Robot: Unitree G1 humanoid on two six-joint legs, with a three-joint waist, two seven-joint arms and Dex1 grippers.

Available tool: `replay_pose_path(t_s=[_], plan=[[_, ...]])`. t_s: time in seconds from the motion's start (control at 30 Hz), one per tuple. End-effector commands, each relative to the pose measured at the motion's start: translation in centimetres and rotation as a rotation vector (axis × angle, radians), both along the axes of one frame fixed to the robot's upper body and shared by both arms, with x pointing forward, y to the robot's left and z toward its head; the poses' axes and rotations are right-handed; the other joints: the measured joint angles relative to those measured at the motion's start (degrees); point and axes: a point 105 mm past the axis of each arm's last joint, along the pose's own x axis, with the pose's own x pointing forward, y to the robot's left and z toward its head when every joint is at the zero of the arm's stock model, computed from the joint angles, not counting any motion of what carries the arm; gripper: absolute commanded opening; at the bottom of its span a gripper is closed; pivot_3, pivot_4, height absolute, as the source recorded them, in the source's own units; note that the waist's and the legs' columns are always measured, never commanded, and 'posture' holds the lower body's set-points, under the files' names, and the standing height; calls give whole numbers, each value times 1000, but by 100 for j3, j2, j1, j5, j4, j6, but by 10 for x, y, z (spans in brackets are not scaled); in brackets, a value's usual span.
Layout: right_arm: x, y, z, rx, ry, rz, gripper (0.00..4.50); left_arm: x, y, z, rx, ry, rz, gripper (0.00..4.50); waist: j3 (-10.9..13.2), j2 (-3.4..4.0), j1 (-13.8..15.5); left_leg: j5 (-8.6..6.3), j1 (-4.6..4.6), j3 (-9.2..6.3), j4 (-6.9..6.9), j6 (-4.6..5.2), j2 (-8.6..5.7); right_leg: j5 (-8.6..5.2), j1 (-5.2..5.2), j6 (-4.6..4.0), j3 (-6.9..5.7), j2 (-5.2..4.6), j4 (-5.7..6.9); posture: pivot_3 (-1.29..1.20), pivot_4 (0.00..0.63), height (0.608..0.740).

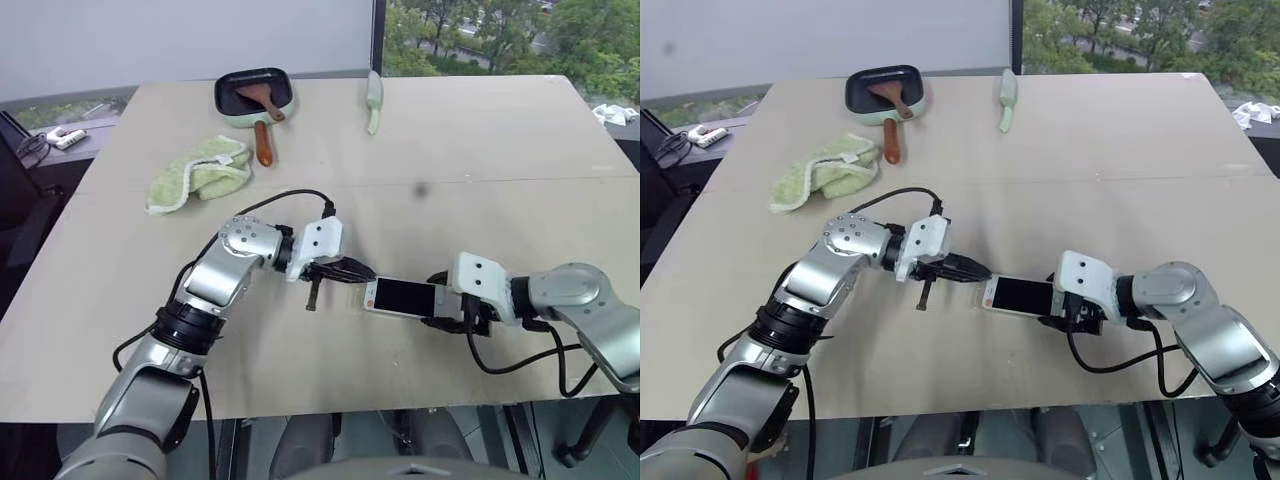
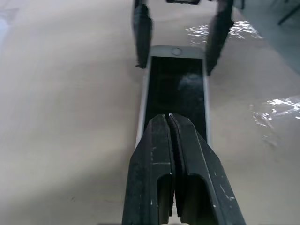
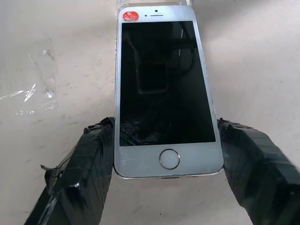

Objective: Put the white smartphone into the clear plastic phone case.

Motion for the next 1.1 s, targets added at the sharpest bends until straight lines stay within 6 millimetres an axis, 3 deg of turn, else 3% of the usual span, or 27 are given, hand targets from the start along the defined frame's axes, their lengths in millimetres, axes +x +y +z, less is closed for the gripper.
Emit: replay_pose_path(t_s=[0.03, 0.3, 0.47, 0.67, 1.1], plan=[[1, 3, 3, -19, -26, 14, 3010, -7, -3, -1, 20, -23, -40, 76, 0, 0, -2, 0, 0, 0, 0, 0, 0, 0, 0, 0, 0, 0, 1, 0, 150, 740], [-1, 4, 0, -21, -7, 31, 3010, -11, -4, -20, 59, 24, -21, 76, -1, 0, 2, -1, 0, -3, 9, 2, 0, 0, 2, 0, -2, 1, 4, 0, 150, 740], [0, 5, -1, -18, -8, 31, 3010, -2, -4, -35, 92, 21, 30, 76, -1, 0, 5, -2, 0, -5, 20, 5, 0, 0, 5, 1, -4, 2, 7, 0, 150, 740], [0, 4, -2, -25, -7, 30, 3010, -10, 2, -51, 160, 44, 12, 76, -4, -1, 4, -2, -1, -8, 22, 4, 0, 0, 5, 0, -5, 2, 8, 0, 150, 740], [2, 5, 7, 6, -40, 8, 3010, -9, 0, -66, 177, 80, 35, 76, -18, -1, 7, -3, 2, -15, 30, 5, 0, 0, 16, 0, -11, 2, 9, 0, 150, 740]])
